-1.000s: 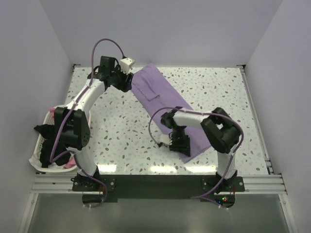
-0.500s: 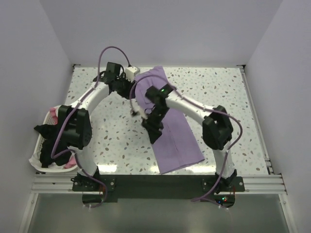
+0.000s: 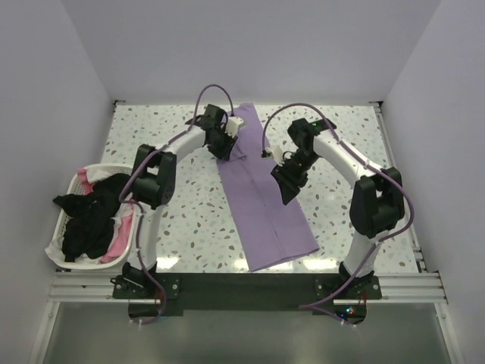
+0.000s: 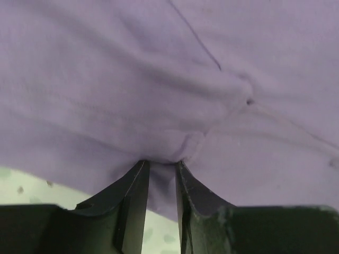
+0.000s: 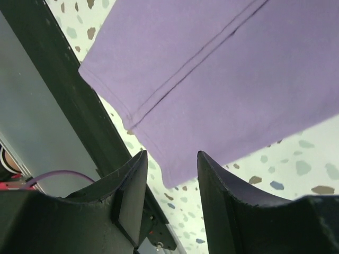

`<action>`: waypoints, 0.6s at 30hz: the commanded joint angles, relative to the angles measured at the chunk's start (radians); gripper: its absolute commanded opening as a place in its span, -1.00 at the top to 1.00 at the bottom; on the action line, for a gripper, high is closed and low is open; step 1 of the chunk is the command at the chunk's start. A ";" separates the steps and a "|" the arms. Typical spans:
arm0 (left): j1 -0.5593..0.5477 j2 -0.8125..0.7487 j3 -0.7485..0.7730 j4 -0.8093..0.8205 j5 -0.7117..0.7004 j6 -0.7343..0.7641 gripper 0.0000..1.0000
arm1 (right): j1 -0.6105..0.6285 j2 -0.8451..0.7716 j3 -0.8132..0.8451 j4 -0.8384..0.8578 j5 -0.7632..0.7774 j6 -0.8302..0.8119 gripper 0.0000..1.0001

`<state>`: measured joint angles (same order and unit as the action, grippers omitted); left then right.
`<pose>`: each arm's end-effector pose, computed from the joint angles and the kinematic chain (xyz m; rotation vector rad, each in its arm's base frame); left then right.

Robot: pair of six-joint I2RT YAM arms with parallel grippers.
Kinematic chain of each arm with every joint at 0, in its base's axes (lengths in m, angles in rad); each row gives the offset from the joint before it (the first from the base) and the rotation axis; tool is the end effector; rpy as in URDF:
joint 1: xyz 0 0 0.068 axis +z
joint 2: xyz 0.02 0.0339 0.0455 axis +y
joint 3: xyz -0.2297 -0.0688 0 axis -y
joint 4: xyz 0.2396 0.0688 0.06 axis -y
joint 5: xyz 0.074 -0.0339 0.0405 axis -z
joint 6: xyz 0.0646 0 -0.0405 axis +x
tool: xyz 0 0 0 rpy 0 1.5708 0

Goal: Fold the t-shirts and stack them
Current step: Fold the tshirt

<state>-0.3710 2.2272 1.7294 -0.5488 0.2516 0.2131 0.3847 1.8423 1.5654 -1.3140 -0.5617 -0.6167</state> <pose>0.4301 -0.1846 0.1155 0.8373 2.4772 -0.3848 0.2892 0.1542 0.1984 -1.4210 2.6147 0.8562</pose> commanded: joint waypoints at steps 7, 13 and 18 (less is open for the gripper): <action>-0.043 0.344 0.611 -0.165 -0.104 0.109 0.35 | -0.023 -0.104 -0.157 0.041 0.010 0.049 0.09; 0.009 0.050 0.303 -0.016 0.037 0.115 0.00 | 0.049 -0.031 -0.238 0.203 0.075 0.071 0.16; 0.081 -0.173 0.069 0.039 0.172 0.063 -0.15 | 0.151 0.055 -0.252 0.309 0.148 0.117 0.20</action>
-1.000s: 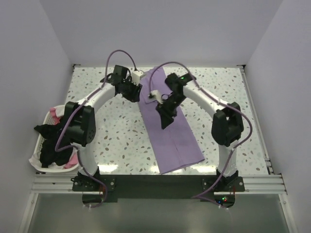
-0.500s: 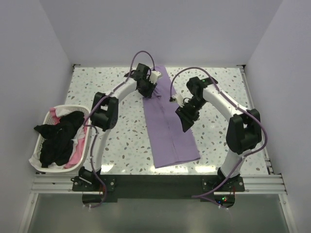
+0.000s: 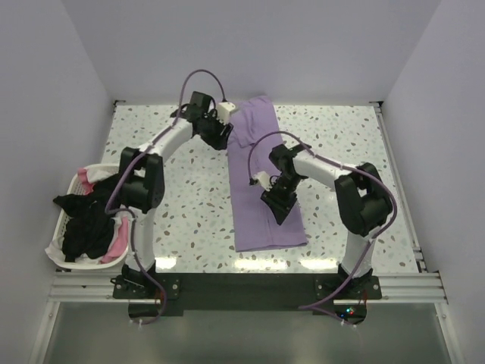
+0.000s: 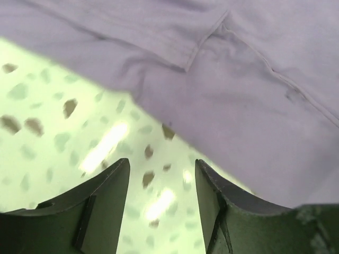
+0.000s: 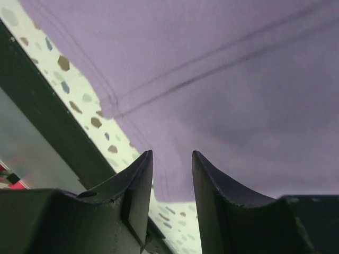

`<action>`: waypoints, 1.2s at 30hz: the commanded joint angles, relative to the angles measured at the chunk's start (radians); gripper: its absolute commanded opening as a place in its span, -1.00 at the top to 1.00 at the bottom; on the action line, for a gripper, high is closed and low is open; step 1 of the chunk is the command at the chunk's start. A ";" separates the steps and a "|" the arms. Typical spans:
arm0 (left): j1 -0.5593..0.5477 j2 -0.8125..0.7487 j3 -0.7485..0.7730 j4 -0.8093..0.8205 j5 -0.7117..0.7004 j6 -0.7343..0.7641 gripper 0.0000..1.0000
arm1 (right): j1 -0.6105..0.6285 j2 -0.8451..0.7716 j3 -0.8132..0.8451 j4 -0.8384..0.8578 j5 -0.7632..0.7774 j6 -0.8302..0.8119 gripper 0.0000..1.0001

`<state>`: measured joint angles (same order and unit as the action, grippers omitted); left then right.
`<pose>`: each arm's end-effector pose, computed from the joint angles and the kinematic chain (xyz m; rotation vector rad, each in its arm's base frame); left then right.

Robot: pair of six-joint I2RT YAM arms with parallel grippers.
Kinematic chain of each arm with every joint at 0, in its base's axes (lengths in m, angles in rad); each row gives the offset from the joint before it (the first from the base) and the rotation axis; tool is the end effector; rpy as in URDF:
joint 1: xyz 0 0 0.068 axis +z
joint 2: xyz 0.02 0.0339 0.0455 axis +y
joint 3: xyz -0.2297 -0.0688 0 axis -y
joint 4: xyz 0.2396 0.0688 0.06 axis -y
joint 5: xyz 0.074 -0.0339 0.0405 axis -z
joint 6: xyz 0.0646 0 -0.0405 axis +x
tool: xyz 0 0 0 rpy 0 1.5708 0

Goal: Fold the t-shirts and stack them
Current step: Fold the tshirt

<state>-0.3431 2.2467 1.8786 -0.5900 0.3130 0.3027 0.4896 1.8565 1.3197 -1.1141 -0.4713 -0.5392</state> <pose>0.4517 -0.1825 0.1516 0.9140 2.3372 -0.4114 0.2605 0.1720 0.1318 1.4459 -2.6168 -0.7206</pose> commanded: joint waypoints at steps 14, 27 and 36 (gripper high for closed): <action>0.228 -0.665 -0.548 0.048 0.285 0.070 -0.17 | 0.354 0.185 0.018 0.168 -0.067 0.146 0.16; -0.015 -1.243 -1.123 -0.168 0.387 0.847 -0.25 | 0.343 -0.540 -0.210 0.145 0.100 -0.189 -0.45; -0.416 -1.268 -1.357 -0.027 0.261 0.993 -0.21 | 0.619 -0.674 -0.535 0.250 0.253 -0.291 -0.25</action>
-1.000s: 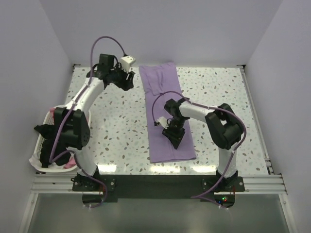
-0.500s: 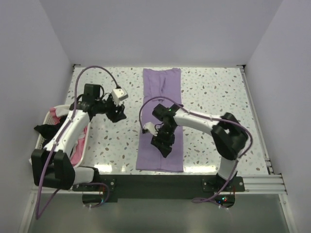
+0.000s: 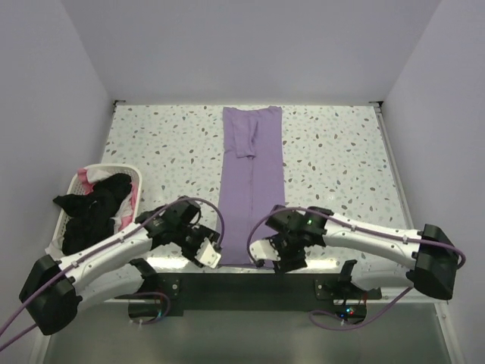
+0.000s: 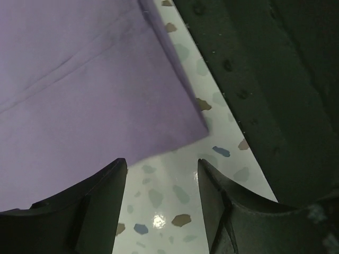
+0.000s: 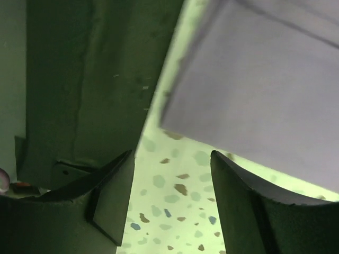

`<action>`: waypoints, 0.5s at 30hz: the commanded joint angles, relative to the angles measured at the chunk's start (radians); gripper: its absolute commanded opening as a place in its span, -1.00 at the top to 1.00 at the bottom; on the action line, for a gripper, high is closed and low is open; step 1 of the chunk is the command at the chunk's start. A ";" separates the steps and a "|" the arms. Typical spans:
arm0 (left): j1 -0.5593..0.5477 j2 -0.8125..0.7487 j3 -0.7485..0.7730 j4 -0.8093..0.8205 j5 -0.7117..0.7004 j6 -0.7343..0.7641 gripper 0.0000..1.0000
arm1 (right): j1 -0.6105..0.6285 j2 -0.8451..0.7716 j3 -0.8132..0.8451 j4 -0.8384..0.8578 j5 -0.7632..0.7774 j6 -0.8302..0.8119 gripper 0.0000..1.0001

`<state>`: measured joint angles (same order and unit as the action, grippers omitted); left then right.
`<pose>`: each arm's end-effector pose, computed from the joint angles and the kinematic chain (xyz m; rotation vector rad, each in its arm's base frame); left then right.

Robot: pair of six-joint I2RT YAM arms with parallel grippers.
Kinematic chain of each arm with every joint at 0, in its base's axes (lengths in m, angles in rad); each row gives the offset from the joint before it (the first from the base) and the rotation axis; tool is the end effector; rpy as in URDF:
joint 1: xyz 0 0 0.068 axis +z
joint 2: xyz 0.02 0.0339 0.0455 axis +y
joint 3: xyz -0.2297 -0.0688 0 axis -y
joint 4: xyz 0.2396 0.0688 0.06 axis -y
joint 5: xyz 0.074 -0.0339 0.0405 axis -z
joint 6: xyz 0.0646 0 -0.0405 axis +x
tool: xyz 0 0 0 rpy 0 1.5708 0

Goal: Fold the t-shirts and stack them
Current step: Fold the tshirt

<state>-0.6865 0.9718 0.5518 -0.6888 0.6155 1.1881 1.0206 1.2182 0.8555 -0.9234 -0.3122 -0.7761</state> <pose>0.1235 -0.1494 0.1468 2.1100 1.3196 -0.6193 0.1002 0.2013 0.1701 -2.2751 1.7291 0.4962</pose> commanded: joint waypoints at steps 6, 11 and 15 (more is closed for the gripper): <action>-0.194 0.042 -0.082 0.140 -0.054 0.119 -0.13 | 0.174 -0.023 -0.148 0.129 0.122 -0.057 -0.22; -0.258 0.047 -0.127 0.216 -0.100 0.094 -0.11 | 0.185 0.009 -0.184 0.227 0.169 -0.063 -0.19; -0.265 0.085 -0.135 0.228 -0.117 0.093 -0.10 | 0.187 0.023 -0.223 0.268 0.190 -0.077 -0.14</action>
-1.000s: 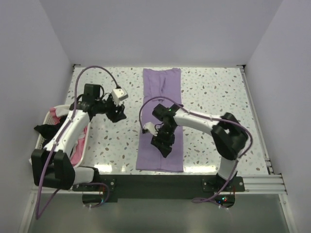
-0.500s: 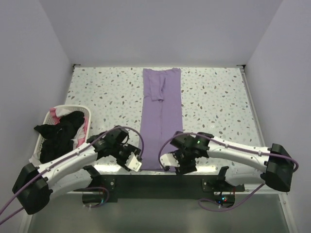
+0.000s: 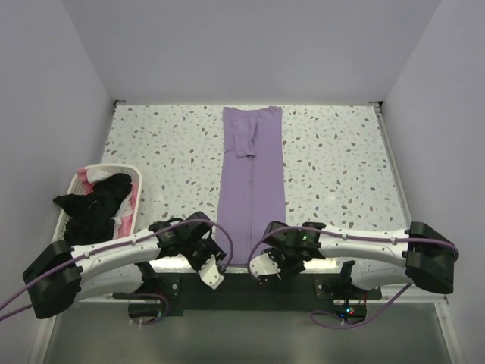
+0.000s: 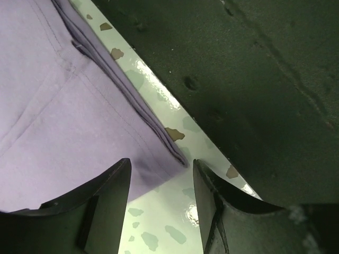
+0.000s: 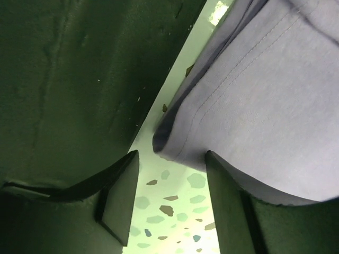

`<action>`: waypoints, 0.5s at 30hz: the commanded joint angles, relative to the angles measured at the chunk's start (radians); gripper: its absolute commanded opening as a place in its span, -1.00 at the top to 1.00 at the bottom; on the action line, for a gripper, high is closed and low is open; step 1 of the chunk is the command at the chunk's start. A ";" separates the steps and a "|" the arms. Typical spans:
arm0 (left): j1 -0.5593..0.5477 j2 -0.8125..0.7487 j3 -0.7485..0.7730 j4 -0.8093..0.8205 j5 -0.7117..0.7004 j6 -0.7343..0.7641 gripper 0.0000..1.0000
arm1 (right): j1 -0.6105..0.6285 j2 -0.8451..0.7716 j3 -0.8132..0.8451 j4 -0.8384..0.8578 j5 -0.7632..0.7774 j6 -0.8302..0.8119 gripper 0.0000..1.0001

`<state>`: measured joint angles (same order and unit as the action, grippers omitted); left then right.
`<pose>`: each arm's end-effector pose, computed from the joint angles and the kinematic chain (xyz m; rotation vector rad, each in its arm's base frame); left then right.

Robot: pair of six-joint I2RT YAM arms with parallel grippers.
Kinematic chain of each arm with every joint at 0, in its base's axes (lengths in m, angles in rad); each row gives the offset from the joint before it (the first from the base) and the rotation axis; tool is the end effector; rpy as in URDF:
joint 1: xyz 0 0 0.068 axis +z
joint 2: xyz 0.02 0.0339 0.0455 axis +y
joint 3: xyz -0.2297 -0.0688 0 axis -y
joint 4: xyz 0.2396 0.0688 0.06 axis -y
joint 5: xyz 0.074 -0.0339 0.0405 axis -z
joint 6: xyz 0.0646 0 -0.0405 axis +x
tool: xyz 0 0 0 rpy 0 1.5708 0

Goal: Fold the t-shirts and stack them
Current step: Fold the tshirt

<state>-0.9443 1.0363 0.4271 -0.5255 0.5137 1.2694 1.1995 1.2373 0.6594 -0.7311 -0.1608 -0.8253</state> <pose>0.0850 -0.1716 0.1052 2.3704 1.0185 -0.5752 0.0680 0.2031 0.1168 -2.4753 1.5101 0.3005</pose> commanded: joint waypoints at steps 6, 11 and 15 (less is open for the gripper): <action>-0.022 0.051 -0.037 0.113 -0.027 -0.007 -0.03 | 0.014 0.021 -0.066 0.130 0.055 -0.018 0.24; -0.034 0.047 -0.045 0.134 -0.034 -0.028 0.52 | 0.014 0.021 -0.075 0.156 0.060 -0.002 0.70; -0.034 0.024 -0.015 0.148 -0.047 -0.143 1.00 | 0.014 -0.038 -0.072 0.128 0.057 0.034 1.00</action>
<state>-0.9722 1.0771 0.3965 -0.4099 0.4759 1.2175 1.2060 1.2488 0.5995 -0.6109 -0.0994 -0.8192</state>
